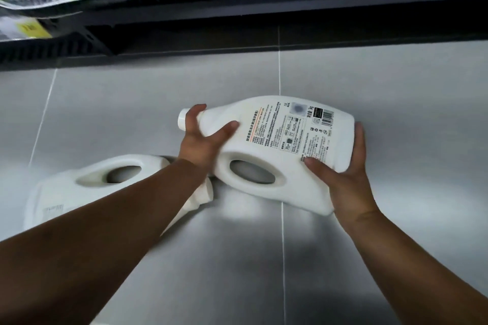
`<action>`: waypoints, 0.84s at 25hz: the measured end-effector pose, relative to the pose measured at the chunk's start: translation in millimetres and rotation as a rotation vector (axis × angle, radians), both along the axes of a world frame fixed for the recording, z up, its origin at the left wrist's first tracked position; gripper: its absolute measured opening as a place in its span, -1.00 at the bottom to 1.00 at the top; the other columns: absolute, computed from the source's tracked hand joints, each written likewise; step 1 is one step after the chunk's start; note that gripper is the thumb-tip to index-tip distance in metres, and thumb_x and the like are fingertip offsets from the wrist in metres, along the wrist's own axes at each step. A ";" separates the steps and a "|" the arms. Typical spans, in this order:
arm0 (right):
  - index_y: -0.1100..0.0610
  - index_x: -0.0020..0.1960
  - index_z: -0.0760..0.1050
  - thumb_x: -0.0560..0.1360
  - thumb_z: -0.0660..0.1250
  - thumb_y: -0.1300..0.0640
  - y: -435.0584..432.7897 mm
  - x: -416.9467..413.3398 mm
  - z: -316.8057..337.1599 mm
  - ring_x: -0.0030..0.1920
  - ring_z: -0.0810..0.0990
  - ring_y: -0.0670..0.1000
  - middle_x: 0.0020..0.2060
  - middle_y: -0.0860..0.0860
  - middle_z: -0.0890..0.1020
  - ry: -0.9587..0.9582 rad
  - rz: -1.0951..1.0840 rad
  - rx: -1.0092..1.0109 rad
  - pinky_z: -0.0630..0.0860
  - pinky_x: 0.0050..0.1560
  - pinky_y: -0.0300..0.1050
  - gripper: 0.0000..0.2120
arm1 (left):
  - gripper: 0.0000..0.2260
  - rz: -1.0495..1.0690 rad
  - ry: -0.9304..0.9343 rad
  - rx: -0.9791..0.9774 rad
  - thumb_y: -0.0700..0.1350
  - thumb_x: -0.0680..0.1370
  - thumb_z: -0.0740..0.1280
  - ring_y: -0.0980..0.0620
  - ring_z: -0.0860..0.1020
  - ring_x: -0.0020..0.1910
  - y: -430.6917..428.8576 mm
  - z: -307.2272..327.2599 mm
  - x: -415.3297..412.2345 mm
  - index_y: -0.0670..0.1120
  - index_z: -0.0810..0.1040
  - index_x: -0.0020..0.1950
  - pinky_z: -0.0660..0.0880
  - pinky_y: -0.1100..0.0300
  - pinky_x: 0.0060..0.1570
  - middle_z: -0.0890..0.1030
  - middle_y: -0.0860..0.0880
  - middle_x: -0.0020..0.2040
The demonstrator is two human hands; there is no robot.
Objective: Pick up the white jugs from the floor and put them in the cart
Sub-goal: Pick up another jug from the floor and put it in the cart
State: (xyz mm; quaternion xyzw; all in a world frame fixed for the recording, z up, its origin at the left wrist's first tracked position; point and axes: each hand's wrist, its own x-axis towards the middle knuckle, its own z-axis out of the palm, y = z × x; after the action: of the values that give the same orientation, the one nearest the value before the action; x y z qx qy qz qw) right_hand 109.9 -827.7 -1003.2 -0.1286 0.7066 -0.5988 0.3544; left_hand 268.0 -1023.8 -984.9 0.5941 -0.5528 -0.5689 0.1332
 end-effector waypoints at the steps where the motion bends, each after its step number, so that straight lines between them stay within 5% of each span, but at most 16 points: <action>1: -0.27 0.48 0.12 0.21 0.60 0.16 0.1 1.0 1.2 0.29 0.49 -0.21 0.26 -0.31 0.52 -0.012 0.019 -0.016 0.38 0.38 0.07 0.02 | -0.39 -0.003 -0.005 -0.010 0.27 0.26 0.52 0.03 0.57 0.10 2.2 -1.6 2.1 0.42 0.30 0.20 0.55 0.03 0.14 0.51 0.06 0.20; 6: -0.31 0.44 0.20 0.14 0.60 0.03 7.9 15.3 8.1 0.35 0.43 -0.19 0.33 -0.31 0.46 -0.003 0.017 -0.065 0.35 0.41 0.07 -0.01 | -0.42 0.034 0.045 -0.063 0.13 0.40 0.51 0.11 0.58 0.02 9.3 5.2 7.8 0.26 0.29 0.31 0.54 0.24 -0.07 0.50 0.10 0.12; 12: -0.46 0.29 0.28 0.16 0.59 -0.02 4.9 11.4 55.5 0.37 0.39 -0.21 0.37 -0.27 0.40 0.082 0.003 -0.102 0.36 0.41 0.03 -0.16 | -0.48 0.090 0.151 -0.095 0.13 0.36 0.54 -0.04 0.63 0.04 7.9 58.5 4.5 0.34 0.34 0.18 0.63 -0.14 -0.04 0.52 0.03 0.15; 17: -0.28 0.36 0.24 0.25 0.54 0.17 17.1 -3.2 140.5 0.37 0.35 -0.26 0.31 -0.38 0.37 0.223 0.032 -0.224 0.35 0.41 -0.10 -0.17 | -0.49 0.066 0.238 -0.258 0.15 0.31 0.53 -0.06 0.63 0.10 18.0 142.9 -6.5 0.29 0.35 0.15 0.60 -0.14 0.05 0.54 -0.01 0.19; 21: -0.08 0.43 0.19 0.32 0.52 0.27 39.1 -17.3 248.6 0.41 0.33 -0.21 0.34 -0.28 0.35 0.241 0.075 -0.302 0.33 0.43 -0.07 -0.18 | -0.45 0.079 0.325 -0.310 0.10 0.35 0.52 -0.10 0.61 0.13 41.5 256.2 -17.5 0.19 0.33 0.23 0.61 -0.15 0.00 0.52 -0.05 0.23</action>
State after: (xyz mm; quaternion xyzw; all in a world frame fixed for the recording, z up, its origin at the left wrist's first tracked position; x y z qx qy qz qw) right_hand 92.6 -788.6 -754.6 -0.2771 0.6410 -0.6646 0.2658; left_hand 250.5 -982.3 -728.7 0.4882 -0.5813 -0.5598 0.3322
